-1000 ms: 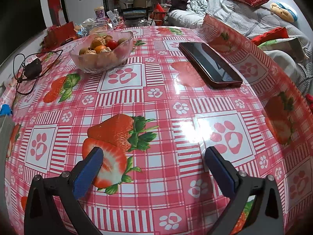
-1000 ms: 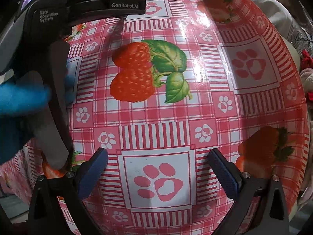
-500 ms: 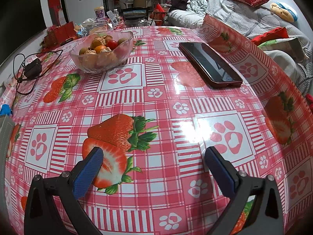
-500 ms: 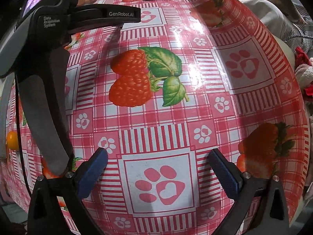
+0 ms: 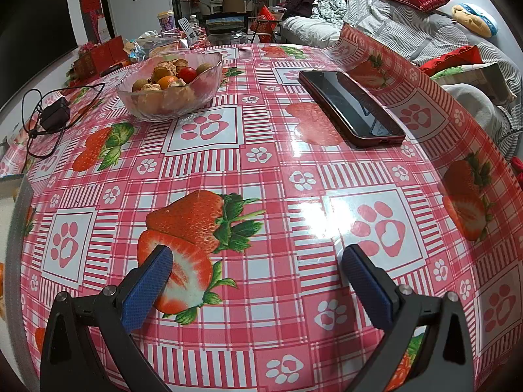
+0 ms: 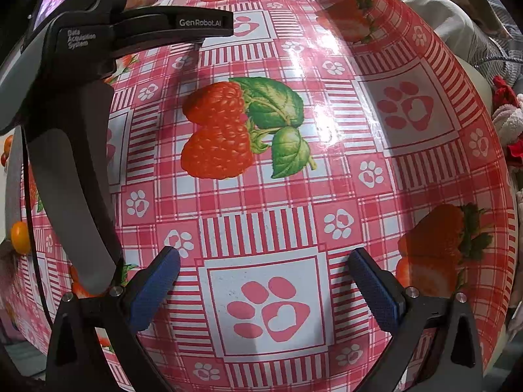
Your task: Organize fruits
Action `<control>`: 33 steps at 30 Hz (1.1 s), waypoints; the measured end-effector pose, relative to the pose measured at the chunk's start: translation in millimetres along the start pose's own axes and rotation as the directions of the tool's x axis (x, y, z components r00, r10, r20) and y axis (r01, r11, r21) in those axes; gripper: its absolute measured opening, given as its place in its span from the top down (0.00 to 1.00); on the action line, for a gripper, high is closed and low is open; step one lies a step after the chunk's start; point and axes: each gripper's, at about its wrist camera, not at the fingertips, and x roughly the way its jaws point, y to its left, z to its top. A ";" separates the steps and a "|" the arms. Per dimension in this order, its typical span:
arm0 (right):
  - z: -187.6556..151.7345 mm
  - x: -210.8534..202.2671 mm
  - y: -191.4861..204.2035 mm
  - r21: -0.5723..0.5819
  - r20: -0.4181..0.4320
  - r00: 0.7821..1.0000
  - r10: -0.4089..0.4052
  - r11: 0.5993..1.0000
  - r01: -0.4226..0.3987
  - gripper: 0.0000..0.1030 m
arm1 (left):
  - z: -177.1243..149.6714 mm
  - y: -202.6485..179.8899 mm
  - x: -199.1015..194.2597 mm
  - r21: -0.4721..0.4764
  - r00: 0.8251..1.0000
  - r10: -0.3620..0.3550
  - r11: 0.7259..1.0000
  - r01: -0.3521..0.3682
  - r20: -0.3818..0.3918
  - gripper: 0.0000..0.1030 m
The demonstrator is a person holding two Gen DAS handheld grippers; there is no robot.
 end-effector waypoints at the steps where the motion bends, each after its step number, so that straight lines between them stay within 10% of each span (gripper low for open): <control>1: 0.6 -0.8 0.2 0.003 -0.003 1.000 -0.001 1.000 0.001 0.00 | 0.0 0.2 0.0 0.000 1.000 0.000 1.000 0.000 0.000 0.00; 33: 3.4 -1.0 2.1 0.053 0.011 1.000 -0.009 0.999 0.008 0.00 | 9.2 11.1 1.9 0.000 1.000 -0.001 1.000 0.001 -0.001 0.00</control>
